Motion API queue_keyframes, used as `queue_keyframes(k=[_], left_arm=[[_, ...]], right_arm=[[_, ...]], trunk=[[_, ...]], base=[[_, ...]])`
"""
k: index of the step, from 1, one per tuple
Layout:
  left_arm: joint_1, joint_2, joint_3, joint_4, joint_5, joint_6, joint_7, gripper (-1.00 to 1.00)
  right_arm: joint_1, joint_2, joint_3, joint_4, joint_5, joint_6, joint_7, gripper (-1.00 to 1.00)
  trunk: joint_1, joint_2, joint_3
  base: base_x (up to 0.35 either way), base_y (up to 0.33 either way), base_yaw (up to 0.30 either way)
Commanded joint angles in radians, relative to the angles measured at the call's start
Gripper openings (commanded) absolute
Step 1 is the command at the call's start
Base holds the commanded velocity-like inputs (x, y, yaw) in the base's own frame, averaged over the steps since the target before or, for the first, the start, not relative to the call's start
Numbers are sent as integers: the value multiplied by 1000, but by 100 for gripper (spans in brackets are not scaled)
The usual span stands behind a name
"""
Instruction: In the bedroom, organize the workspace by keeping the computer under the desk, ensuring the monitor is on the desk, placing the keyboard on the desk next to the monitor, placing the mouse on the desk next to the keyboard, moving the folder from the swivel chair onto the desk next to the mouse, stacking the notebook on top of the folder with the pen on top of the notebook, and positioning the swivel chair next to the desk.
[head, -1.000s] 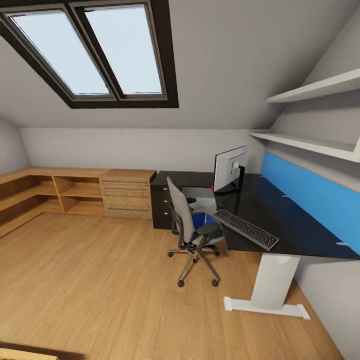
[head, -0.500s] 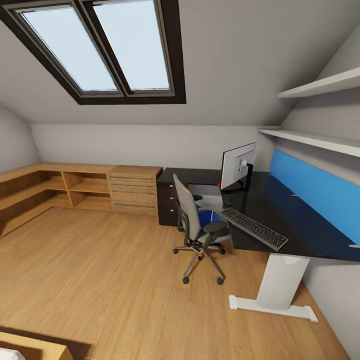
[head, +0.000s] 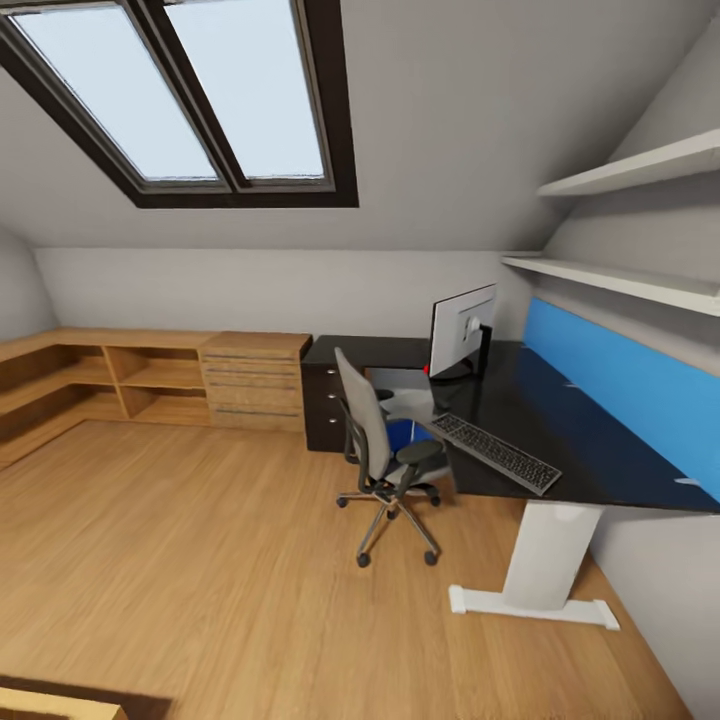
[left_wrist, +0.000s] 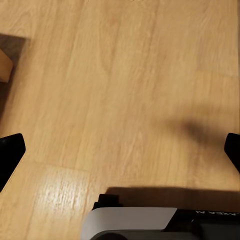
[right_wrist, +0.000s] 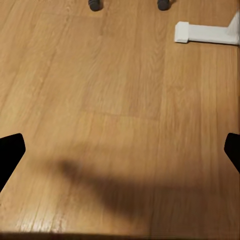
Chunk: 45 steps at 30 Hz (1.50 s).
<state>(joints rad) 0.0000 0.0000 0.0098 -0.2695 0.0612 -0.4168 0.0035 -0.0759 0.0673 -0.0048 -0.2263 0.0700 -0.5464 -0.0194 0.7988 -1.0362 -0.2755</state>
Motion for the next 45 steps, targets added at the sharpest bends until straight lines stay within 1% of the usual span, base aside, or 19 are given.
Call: queue_keyframes(k=[1, 6, 16, 45], left_arm=[[0, 0, -1, 0, 6, -2, 0, 100], [0, 0, -1, 0, 6, -2, 0, 100], [0, -6, -1, -22, 9, -3, -4, 100], [0, -3, -1, -25, 11, 17, 6, 100]], right_arm=[[-1, 0, -1, 1, 7, -3, -2, 100], [-1, 0, -1, 1, 7, -3, -2, 100], [-1, 1, -1, 1, 6, -3, -2, 100], [-1, 2, -1, 2, 8, -3, -2, 100]], trunk=[[0, -1, -1], [0, -1, -1], [0, -1, -5], [111, -204, -141]], base=[[0, 245, -258], [0, 257, -262], [0, 36, -230], [0, 0, -8]])
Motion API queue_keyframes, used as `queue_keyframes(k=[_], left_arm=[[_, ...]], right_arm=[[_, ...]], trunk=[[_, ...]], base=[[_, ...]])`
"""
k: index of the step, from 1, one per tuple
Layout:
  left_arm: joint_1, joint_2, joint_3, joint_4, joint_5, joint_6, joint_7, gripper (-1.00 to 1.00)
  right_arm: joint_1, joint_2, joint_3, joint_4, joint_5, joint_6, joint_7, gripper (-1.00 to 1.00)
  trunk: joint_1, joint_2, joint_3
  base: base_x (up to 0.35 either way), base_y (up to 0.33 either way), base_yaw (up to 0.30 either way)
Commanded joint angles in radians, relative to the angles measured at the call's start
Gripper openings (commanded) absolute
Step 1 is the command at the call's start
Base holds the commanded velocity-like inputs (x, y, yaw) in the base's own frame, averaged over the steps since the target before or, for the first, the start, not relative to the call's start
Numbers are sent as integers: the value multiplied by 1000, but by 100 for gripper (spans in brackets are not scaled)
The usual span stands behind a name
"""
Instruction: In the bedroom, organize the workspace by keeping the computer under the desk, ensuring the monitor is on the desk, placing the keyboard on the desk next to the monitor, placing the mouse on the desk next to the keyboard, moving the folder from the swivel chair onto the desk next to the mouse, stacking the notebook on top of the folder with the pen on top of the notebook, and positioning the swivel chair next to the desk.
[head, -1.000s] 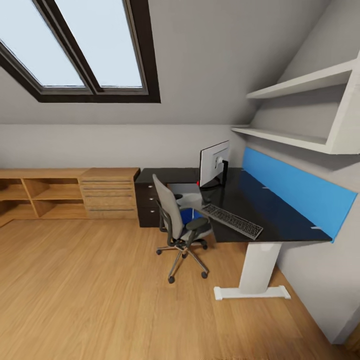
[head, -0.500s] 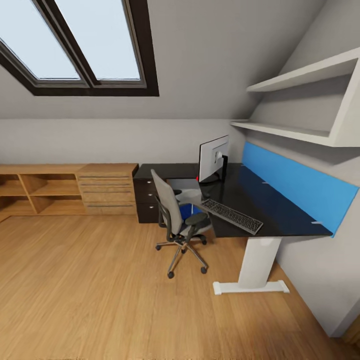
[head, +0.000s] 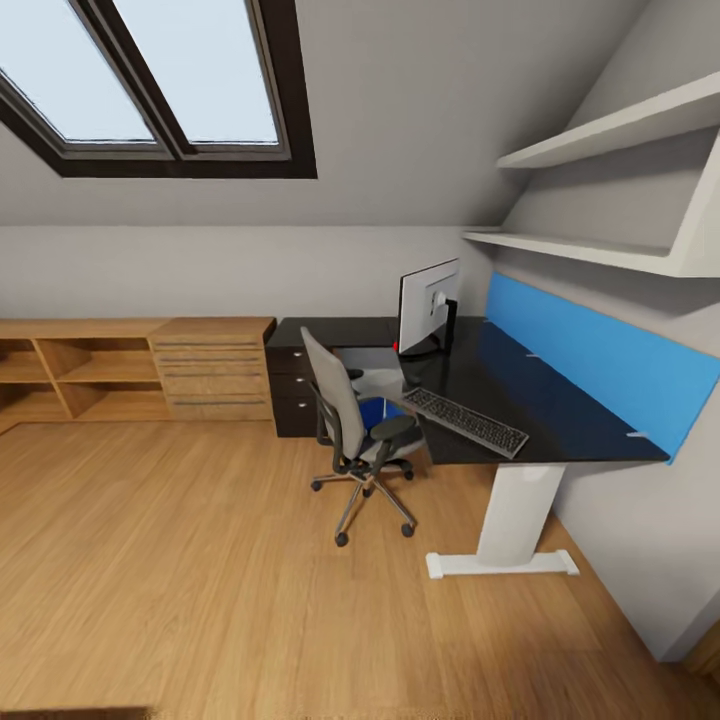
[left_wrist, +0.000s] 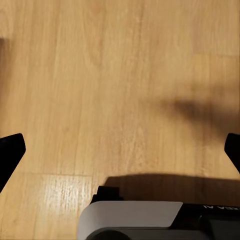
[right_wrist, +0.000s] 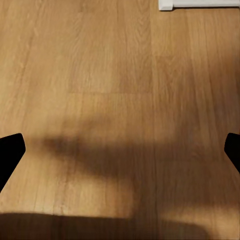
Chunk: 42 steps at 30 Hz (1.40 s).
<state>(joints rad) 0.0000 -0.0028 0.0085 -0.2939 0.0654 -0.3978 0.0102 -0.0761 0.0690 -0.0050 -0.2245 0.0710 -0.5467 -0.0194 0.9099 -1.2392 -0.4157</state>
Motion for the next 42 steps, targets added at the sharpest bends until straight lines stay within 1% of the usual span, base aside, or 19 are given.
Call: queue_keyframes(k=[1, 13, 15, 16, 17, 19, 20, 22, 24, 27, 29, 30, 31, 34, 37, 42], left_arm=[[0, 0, 1, -1, 7, -2, -1, 100], [0, 1, 1, -1, 8, -2, 0, 100], [0, 2, 1, -1, 17, -2, 0, 100], [0, 1, 1, -2, 57, -4, -1, 100], [0, -2, 1, -2, 72, -3, -1, 100], [0, -4, 1, -2, 88, -2, -1, 100], [0, -4, 1, -2, 90, -2, -1, 100], [0, -5, 1, -2, 96, -5, -1, 100], [0, -6, 1, -3, 97, -8, -2, 100], [0, -3, 1, -2, 100, -6, -1, 100], [0, -1, 2, 1, 121, -6, -1, 100], [0, -2, 2, 2, 140, -7, -1, 100], [0, -2, 2, 3, 156, -8, -1, 100], [0, 1, 2, 3, 178, -10, -1, 100], [0, 2, 2, -1, 185, -13, -1, 100], [0, 1, 1, -2, 186, -13, -1, 100]], right_arm=[[-1, 0, -1, 1, 7, -3, -2, 100], [-1, -1, -1, 1, 7, -2, -2, 100], [-1, -1, 0, 0, 8, -2, -2, 100], [-1, -1, 6, 6, 15, -2, 2, 100], [-1, -1, 12, 15, 24, -3, 3, 100], [-1, -2, 19, 25, 41, -3, 3, 100], [-1, -3, 20, 25, 43, -3, 2, 100], [-1, -22, 23, 27, 50, -3, 0, 100], [-1, -30, 24, 28, 52, -4, 0, 100], [-1, -36, 24, 30, 52, -6, 0, 100], [-1, -42, 25, 28, 53, -10, 0, 100], [-1, -45, 25, 28, 53, -13, 0, 100], [-1, -47, 25, 28, 53, -15, 0, 100], [-1, -49, 25, 29, 53, -17, 0, 100], [-1, -48, 25, 29, 53, -17, -1, 100], [-1, -46, 24, 27, 53, -17, -1, 100]], trunk=[[4, -8, -6], [50, -92, -62], [58, -106, -71], [61, -113, -75], [65, -120, -78], [73, -134, -85], [77, -141, -88], [84, -155, -94], [92, -169, -101], [104, -190, -110], [111, -204, -116], [115, -211, -120], [119, -218, -123], [130, -239, -132], [142, -260, -142], [161, -295, -157]], base=[[0, 0, 0], [0, 0, 0], [0, 0, 0], [0, 0, 0], [0, 0, 0], [0, 0, 0], [0, 0, 0], [0, 0, 0], [0, 0, 0], [0, 0, 0], [0, 0, 0], [0, 0, 0], [0, 0, 0], [0, 0, 0], [0, 0, 0], [0, 0, 0]])
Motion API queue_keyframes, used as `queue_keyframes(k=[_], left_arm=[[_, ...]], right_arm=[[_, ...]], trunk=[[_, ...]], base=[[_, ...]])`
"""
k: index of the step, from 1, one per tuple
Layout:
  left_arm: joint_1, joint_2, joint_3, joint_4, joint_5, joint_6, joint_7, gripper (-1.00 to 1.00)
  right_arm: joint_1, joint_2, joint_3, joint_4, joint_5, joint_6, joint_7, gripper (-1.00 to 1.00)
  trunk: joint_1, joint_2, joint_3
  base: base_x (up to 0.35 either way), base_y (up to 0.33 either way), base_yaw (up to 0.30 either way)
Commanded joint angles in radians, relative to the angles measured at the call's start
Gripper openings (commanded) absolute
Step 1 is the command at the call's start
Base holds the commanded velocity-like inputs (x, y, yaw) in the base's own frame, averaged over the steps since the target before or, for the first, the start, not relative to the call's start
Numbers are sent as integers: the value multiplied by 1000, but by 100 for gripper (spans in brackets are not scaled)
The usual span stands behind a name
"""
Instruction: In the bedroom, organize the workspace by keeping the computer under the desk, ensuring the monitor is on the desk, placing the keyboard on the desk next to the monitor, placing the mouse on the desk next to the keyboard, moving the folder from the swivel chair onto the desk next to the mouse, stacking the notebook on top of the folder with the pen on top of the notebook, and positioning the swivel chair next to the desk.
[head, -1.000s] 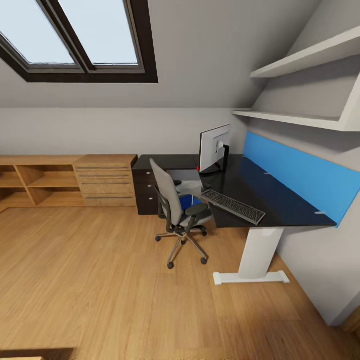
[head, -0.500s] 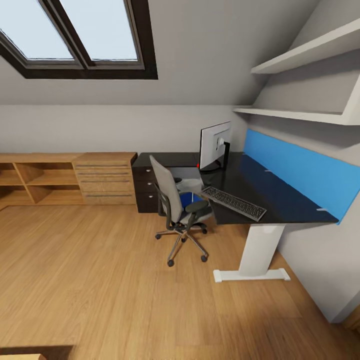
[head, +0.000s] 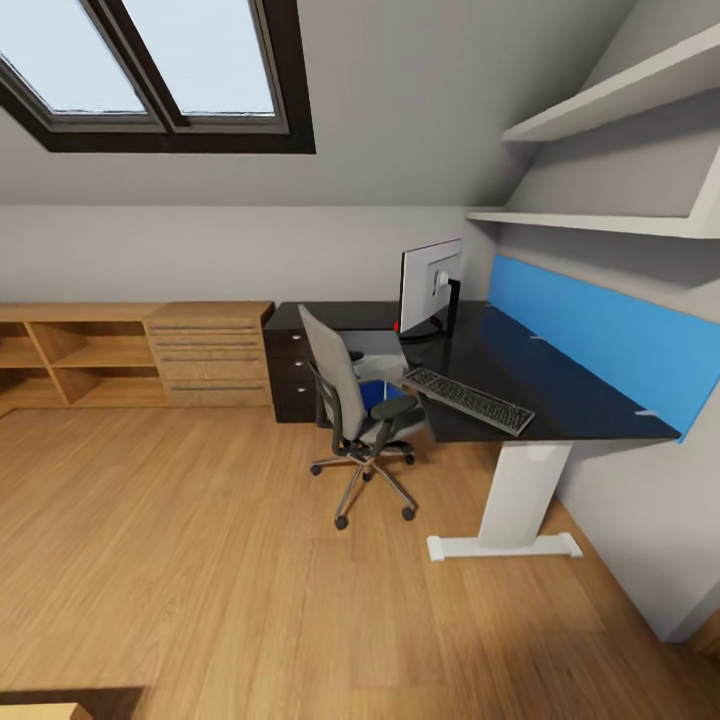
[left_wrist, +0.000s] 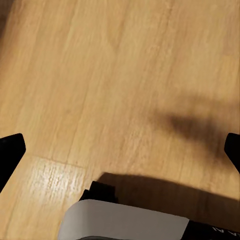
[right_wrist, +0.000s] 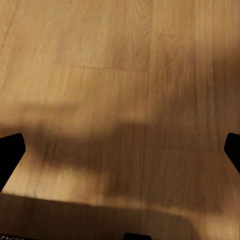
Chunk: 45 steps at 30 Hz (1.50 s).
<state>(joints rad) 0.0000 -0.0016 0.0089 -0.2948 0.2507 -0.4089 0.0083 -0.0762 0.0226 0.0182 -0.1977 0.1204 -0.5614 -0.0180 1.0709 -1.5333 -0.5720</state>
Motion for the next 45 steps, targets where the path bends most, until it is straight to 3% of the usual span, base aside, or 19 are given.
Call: queue_keyframes(k=[1, 8, 9, 10, 14, 15, 16, 19, 20, 21, 22, 24, 29, 33, 36, 37, 38, 41, 45], left_arm=[[0, 0, 1, -1, 1, -2, 1, 100], [0, -5, 0, -4, -2, 0, 1, 100], [0, -34, -2, -197, -9, 39, 39, 100], [0, -36, -3, -221, -14, 53, 50, 100], [-1, -51, -3, -366, -57, 199, 115, 100], [-1, -61, -4, -431, -81, 283, 139, 100], [-3, -84, -4, -526, -118, 412, 167, 100], [-24, -114, -4, -614, -149, 528, 183, 100], [-83, -148, -10, -675, -190, 644, 195, 100], [-134, -166, -23, -689, -232, 720, 209, 100], [-158, -172, -32, -688, -256, 754, 217, 100], [-256, -173, -63, -644, -346, 851, 252, 100], [-373, -173, -82, -588, -413, 915, 278, 100], [-391, -173, -83, -581, -406, 921, 279, 100], [-397, -173, -83, -592, -342, 922, 277, 100], [-398, -173, -84, -598, -287, 924, 278, 100], [-399, -173, -87, -613, -192, 925, 279, 100], [-400, -173, -85, -668, -142, 928, 279, 100], [-400, -173, -78, -749, -122, 929, 279, 100]], right_arm=[[-1, 0, 1, 1, 3, -2, -2, 100], [-1, 2, 2, 0, 3, -1, -2, 100], [-2, 3, 2, -115, 3, 14, -5, 100], [-4, 3, 2, -136, 3, 23, -7, 100], [-37, 3, 2, -261, 1, 130, -16, 100], [-59, 4, 1, -308, -2, 203, -16, 100], [-103, 5, 1, -370, -7, 322, -16, 100], [-153, 11, 0, -417, -20, 420, -15, 100], [-216, 27, 0, -437, -33, 502, -17, 100], [-265, 36, -1, -434, -40, 560, -18, 100], [-287, 39, -2, -430, -42, 589, -19, 100], [-358, 46, -3, -414, -48, 691, -18, 100], [-422, 53, -2, -335, -50, 729, -21, 100], [-459, 57, -2, -299, -51, 702, -22, 100], [-496, 69, -1, -288, -50, 710, -22, 100], [-521, 75, 0, -286, -49, 729, -23, 100], [-572, 82, 0, -285, -49, 789, -23, 100], [-606, 83, -1, -293, -50, 840, -21, 100], [-618, 81, -6, -315, -53, 858, -19, 100]], trunk=[[4, -8, -4], [31, -57, -26], [35, -64, -29], [38, -71, -32], [54, -99, -45], [58, -106, -48], [61, -113, -51], [73, -134, -60], [77, -141, -64], [81, -148, -67], [84, -155, -70], [92, -169, -76], [111, -204, -92], [127, -232, -104], [138, -253, -114], [142, -260, -117], [146, -267, -120], [157, -288, -129], [173, -316, -142]], base=[[0, 0, 0], [0, 0, 0], [0, 0, 0], [0, 0, 0], [0, 0, 0], [0, 0, 0], [0, 0, 0], [0, 0, 0], [0, 0, 0], [0, 0, 0], [0, 0, 0], [0, 0, 0], [0, 0, 0], [0, 0, 0], [0, 0, 0], [0, 0, 0], [0, 0, 0], [0, 0, 0], [0, 0, 0]])
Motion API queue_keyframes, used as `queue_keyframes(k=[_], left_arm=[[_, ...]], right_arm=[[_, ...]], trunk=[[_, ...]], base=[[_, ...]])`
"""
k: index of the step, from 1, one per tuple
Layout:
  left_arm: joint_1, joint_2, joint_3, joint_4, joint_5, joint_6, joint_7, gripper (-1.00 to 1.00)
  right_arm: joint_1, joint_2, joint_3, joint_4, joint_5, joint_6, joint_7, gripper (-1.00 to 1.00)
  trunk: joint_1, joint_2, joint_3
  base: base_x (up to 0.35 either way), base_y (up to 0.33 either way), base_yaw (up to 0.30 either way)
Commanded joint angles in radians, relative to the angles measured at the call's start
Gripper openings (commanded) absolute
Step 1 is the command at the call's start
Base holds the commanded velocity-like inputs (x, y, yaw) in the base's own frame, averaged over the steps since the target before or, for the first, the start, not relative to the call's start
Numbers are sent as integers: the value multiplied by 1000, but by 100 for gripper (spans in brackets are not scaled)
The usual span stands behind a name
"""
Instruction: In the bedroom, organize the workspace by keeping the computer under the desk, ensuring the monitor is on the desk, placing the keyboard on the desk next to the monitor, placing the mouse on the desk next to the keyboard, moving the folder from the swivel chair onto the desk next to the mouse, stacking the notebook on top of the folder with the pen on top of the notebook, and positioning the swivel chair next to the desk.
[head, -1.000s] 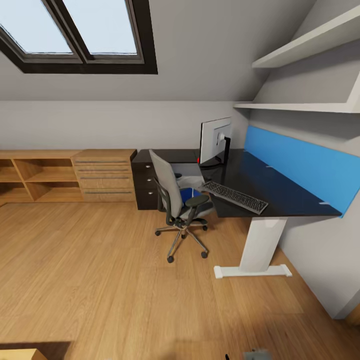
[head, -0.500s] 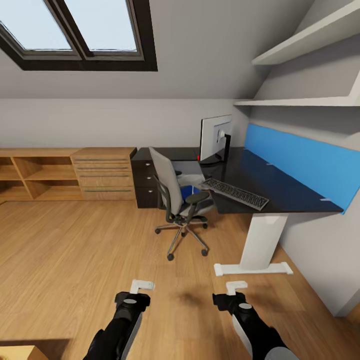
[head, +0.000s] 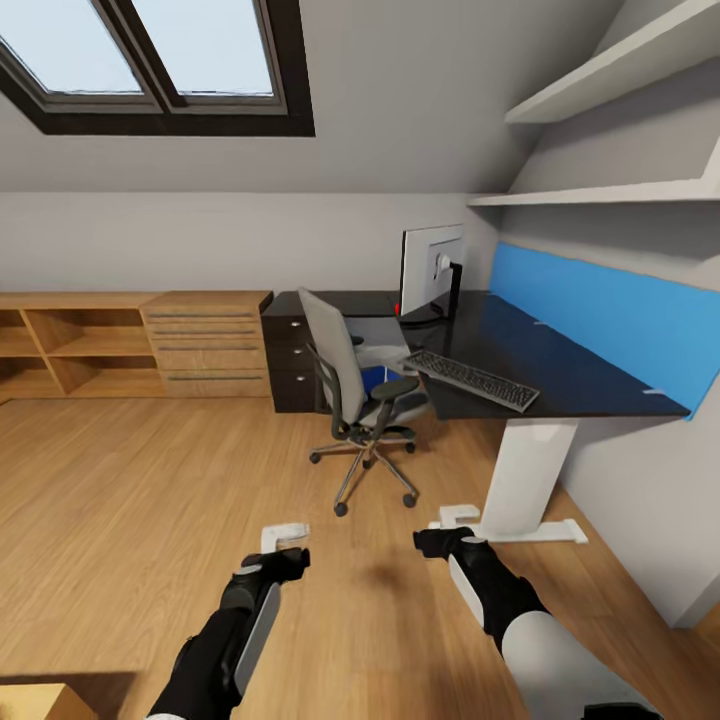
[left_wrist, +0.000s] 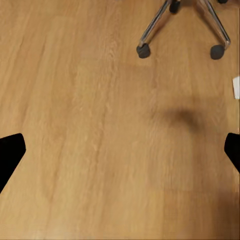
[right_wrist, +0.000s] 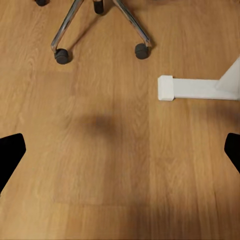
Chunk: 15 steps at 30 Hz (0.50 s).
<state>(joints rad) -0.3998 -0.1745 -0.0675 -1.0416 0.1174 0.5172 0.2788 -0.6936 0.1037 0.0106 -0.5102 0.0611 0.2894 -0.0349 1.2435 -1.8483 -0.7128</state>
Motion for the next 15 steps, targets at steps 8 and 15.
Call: queue_keyframes(k=[8, 15], left_arm=[[1, 0, 7, -168, 36, 5, 5, 100], [27, 12, 8, -202, 37, 0, 5, 100]], right_arm=[[-4, 2, 1, -9, 4, 5, -3, 100], [29, 4, 0, -148, -1, -44, -3, 100]], trunk=[[31, -57, -26], [58, -106, -48]], base=[[0, 0, 0], [0, 0, 0]])
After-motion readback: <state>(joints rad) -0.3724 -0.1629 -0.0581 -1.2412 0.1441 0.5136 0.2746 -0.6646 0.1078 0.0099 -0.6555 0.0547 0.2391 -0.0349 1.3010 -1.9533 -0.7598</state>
